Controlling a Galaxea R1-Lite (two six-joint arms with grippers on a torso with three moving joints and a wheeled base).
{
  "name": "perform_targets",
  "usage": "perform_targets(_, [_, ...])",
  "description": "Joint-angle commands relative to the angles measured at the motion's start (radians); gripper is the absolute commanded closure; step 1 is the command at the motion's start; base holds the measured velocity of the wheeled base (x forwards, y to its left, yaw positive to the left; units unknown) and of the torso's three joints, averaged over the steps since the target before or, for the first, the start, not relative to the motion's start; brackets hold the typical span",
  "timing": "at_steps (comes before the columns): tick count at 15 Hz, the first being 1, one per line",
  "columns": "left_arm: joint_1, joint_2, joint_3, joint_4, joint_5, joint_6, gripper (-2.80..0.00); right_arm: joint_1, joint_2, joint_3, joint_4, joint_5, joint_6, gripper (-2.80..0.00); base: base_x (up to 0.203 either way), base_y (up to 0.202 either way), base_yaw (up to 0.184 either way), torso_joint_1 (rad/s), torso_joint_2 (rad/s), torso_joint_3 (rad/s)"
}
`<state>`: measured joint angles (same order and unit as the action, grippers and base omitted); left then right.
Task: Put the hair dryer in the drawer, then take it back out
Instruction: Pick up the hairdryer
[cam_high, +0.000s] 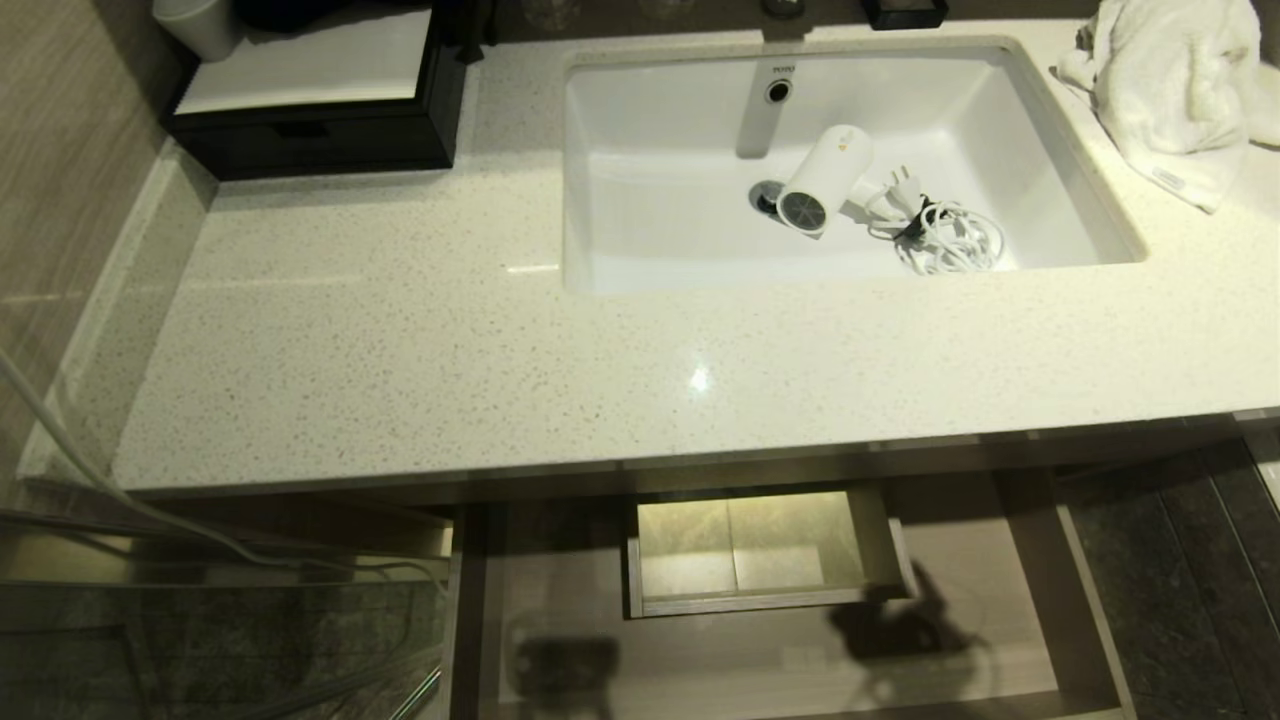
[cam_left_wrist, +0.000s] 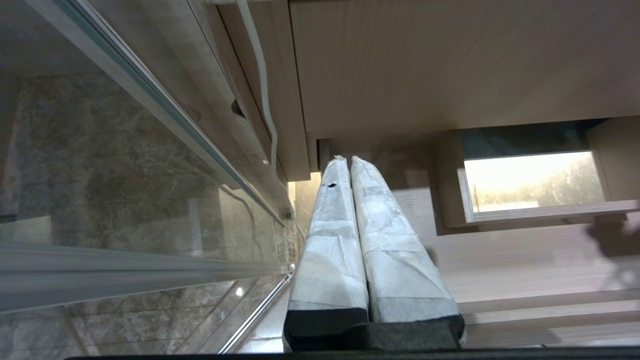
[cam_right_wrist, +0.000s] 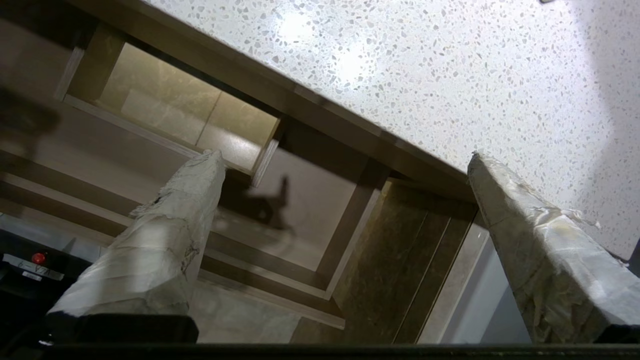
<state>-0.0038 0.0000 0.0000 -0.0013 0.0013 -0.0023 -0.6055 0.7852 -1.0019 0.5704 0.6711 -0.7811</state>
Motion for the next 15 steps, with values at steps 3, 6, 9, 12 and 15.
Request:
perform_targets(3, [0.001,0.000,0.001,0.000,0.000,-0.001,0.00,-0.003,-0.007,0.000,0.002,0.004,-0.004,-2.80,0.000,0.000,0.000,0.144,-0.35,-0.211])
perform_targets(6, [0.001,0.000,0.001,0.000,0.000,0.000,0.00,-0.008,-0.009,0.000,0.003,0.004,-0.004,-2.80,0.000,0.000,0.000,0.150,-0.35,-0.203])
perform_targets(9, [0.001,0.000,0.001,0.000,0.000,-0.001,0.00,-0.010,-0.013,0.000,0.002,0.002,-0.006,-2.80,0.000,0.000,0.000,0.150,-0.34,-0.197])
perform_targets(12, [0.001,0.000,0.002,0.000,0.000,0.000,0.00,-0.008,-0.006,-0.008,0.016,0.002,-0.006,-2.80,0.000,0.000,0.000,0.011,-0.03,-0.011])
perform_targets(15, [0.001,0.000,0.002,0.000,0.000,-0.001,0.00,-0.004,0.041,-0.052,0.024,-0.002,-0.016,-2.80,0.000,0.000,0.000,0.000,0.00,0.000])
